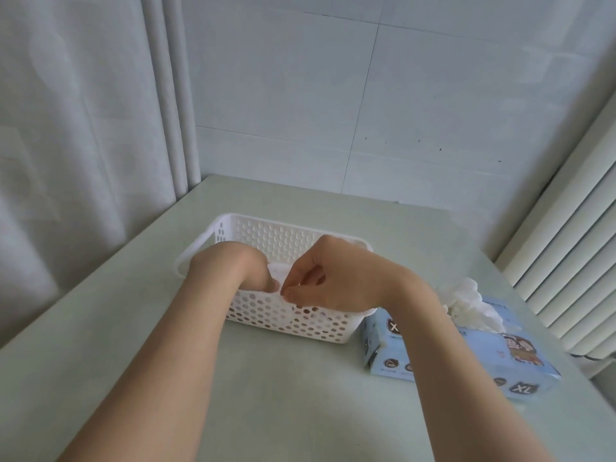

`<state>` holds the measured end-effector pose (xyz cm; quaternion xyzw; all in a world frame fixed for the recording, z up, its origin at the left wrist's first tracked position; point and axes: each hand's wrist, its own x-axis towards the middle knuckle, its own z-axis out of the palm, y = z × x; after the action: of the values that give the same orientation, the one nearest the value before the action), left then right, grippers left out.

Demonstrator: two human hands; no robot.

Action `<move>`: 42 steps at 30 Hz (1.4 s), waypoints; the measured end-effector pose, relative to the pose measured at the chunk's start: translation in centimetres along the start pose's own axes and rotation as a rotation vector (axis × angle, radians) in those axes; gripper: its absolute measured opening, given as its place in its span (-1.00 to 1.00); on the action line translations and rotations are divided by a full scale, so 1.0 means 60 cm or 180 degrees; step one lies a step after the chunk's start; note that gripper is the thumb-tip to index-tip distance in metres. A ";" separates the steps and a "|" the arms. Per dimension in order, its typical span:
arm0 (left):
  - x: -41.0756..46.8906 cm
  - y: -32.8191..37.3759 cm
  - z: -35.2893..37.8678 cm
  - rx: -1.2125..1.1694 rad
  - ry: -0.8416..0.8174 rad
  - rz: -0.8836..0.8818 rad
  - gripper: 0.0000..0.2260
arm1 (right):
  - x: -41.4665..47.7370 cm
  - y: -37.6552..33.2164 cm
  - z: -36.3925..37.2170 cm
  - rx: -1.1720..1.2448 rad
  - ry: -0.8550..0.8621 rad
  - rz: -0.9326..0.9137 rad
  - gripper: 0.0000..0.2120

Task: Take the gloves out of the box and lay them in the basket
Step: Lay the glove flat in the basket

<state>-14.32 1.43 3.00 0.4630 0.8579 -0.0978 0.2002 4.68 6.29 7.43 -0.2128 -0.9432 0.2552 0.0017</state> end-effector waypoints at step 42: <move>-0.085 0.271 0.033 -0.0293 0.1807 0.2217 -0.55 | -0.156 0.241 -0.029 0.0178 0.2995 0.1928 -0.78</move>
<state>2.26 5.88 3.72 0.7232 0.6754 0.1445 -0.0017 19.18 14.66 2.95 -0.5650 -0.7305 0.1468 0.3546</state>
